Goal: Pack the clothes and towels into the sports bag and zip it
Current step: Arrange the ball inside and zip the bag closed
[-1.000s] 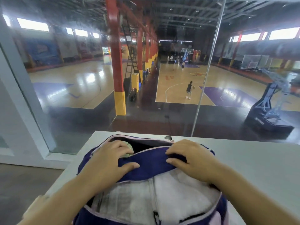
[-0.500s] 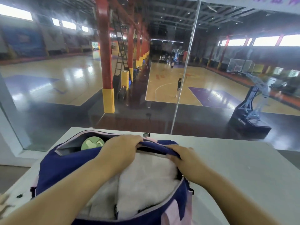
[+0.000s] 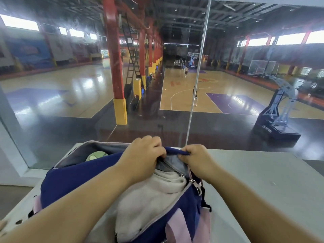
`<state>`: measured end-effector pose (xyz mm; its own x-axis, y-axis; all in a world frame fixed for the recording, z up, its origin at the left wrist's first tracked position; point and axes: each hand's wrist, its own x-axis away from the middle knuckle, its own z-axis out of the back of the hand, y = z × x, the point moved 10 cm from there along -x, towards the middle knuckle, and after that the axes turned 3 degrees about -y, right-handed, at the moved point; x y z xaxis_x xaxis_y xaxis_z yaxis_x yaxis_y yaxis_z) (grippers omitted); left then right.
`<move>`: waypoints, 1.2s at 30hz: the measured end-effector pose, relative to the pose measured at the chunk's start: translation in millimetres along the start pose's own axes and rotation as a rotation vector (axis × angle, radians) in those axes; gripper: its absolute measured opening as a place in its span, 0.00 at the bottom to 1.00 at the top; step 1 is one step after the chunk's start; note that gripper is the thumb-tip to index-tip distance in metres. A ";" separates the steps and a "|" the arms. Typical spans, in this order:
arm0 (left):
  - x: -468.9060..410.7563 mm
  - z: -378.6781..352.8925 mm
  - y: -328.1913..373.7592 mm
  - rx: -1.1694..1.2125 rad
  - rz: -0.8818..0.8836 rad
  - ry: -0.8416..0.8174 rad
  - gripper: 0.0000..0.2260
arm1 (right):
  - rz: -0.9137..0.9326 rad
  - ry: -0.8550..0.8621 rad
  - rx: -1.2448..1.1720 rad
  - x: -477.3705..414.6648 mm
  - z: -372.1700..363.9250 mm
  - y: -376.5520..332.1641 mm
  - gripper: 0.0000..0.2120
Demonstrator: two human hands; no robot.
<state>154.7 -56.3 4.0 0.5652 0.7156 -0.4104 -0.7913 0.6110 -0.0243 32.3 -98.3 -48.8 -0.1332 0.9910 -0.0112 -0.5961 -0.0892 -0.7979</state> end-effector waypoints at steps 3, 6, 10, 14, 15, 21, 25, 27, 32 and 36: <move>1.6 -15.8 5.4 0.119 0.030 -0.064 0.05 | -0.026 -0.027 -0.041 -1.7 -0.5 3.9 0.07; -3.3 -23.0 9.2 0.100 0.021 -0.084 0.10 | -0.019 -0.085 -0.124 3.7 -0.1 2.6 0.06; -12.0 -29.4 16.3 0.022 -0.021 -0.099 0.06 | 0.069 -0.187 -0.084 16.1 -3.8 -1.0 0.07; -14.8 -35.0 21.7 -0.034 -0.074 -0.072 0.03 | 0.143 -0.098 0.264 30.2 2.4 -2.9 0.16; -14.9 -35.3 21.0 -0.023 -0.067 -0.064 0.04 | 0.131 -0.072 0.348 33.1 5.3 -1.3 0.14; -15.7 -28.2 16.8 0.096 0.059 -0.089 0.07 | 0.045 -0.041 0.227 27.7 8.7 20.2 0.07; -13.2 -16.9 22.5 0.185 0.092 -0.046 0.06 | 0.039 0.032 -0.037 16.2 12.9 19.6 0.05; -11.1 -19.4 35.1 0.105 0.011 -0.042 0.06 | 0.042 0.055 -0.096 13.0 15.0 15.8 0.06; -5.9 -37.0 34.1 0.075 0.007 -0.093 0.06 | 0.042 0.058 -0.127 13.7 19.4 10.0 0.09; -11.2 -28.7 26.5 0.214 0.136 0.002 0.14 | 0.076 -0.001 -0.111 20.2 18.3 8.0 0.08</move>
<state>120.8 -57.8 -18.2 0.4564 0.7953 -0.3988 -0.7922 0.5674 0.2248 10.3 -80.8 -44.5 -0.1755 0.9817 -0.0739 -0.4930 -0.1526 -0.8565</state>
